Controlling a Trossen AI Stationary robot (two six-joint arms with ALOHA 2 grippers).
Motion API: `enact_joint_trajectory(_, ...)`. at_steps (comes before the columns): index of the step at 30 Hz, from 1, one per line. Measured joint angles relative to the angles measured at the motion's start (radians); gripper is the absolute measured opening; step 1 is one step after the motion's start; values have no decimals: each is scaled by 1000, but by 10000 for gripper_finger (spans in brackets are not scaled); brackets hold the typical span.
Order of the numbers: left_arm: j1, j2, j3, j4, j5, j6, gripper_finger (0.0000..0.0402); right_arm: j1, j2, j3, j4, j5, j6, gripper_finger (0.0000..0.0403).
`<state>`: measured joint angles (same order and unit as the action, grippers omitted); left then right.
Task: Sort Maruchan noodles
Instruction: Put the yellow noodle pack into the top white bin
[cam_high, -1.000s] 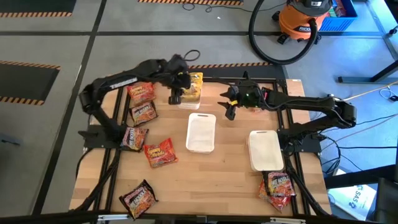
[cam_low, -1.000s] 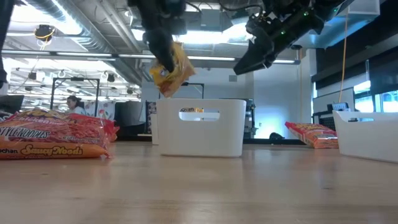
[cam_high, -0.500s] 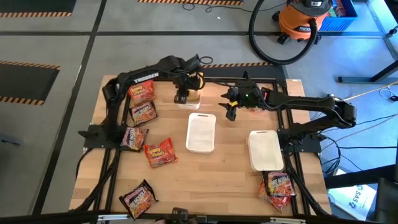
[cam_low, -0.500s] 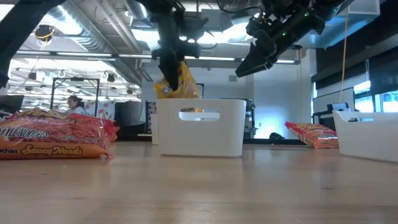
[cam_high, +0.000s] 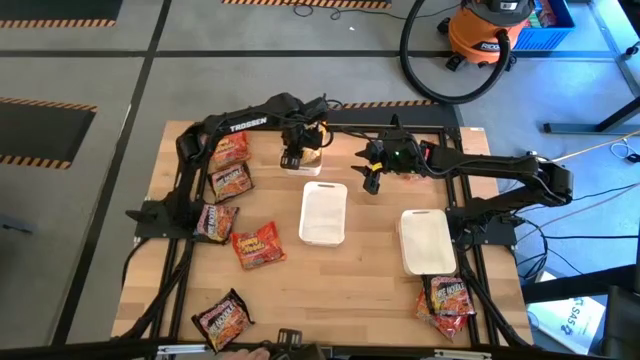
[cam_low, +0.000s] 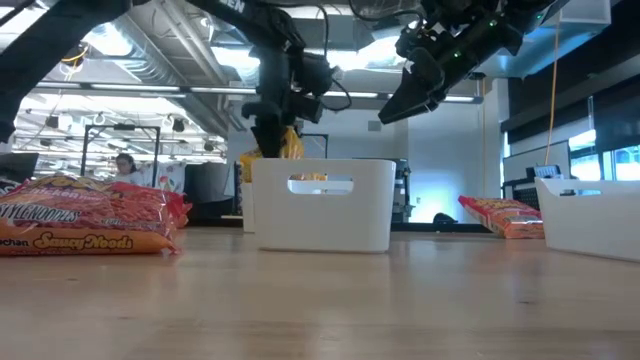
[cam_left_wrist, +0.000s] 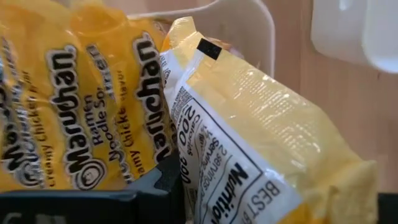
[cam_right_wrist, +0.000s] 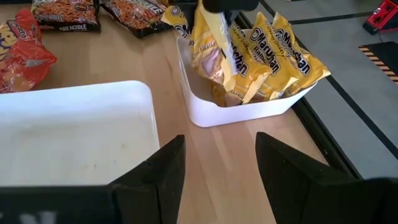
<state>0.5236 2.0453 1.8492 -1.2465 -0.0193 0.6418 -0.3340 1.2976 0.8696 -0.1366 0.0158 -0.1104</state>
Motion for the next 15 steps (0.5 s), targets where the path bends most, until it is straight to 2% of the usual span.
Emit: enact_joint_trajectory(15,0,-2,-88,60,22,51,136,0,20,-1,6,-8,0,177)
